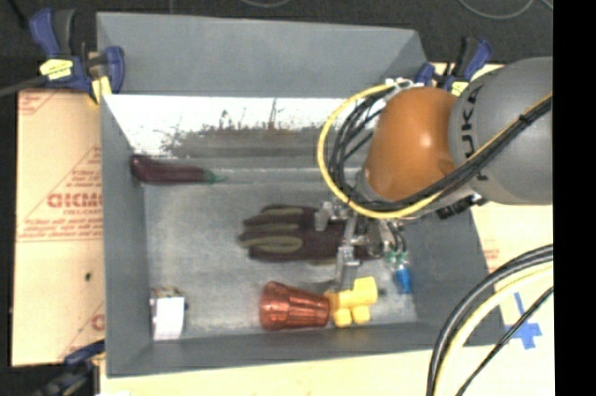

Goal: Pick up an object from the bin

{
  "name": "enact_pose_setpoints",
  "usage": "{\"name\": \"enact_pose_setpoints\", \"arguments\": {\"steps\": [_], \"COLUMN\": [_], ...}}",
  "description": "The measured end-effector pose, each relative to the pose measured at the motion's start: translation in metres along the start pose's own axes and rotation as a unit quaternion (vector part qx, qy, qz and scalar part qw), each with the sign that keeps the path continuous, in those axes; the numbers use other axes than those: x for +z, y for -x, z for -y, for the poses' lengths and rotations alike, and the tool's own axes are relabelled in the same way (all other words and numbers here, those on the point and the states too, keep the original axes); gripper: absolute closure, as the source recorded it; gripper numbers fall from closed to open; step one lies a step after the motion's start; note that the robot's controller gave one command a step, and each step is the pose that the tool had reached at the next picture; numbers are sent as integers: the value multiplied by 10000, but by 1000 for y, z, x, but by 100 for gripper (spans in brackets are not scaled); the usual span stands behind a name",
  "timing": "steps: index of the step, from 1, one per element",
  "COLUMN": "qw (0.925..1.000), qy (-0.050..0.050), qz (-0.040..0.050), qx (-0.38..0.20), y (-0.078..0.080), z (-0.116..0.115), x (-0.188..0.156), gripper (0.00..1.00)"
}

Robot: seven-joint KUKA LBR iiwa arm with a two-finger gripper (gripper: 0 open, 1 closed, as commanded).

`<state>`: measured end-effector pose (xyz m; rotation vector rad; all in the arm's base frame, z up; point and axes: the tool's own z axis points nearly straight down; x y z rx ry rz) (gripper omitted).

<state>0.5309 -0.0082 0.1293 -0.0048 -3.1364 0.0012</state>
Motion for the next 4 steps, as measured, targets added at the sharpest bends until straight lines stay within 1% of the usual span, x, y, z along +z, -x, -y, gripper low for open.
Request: {"name": "enact_pose_setpoints", "arguments": {"steps": [1,2,3,4], "qw": [10000,9952,9952,9949], "qy": [-1,1,0,1], "qz": [39,54,54,81], "qx": [-2,981,978,1008], "y": [2,43,43,57], "z": [0,-21,-21,-11], "x": [-4,55,55,-81], "gripper": [0,100,100,100]}}
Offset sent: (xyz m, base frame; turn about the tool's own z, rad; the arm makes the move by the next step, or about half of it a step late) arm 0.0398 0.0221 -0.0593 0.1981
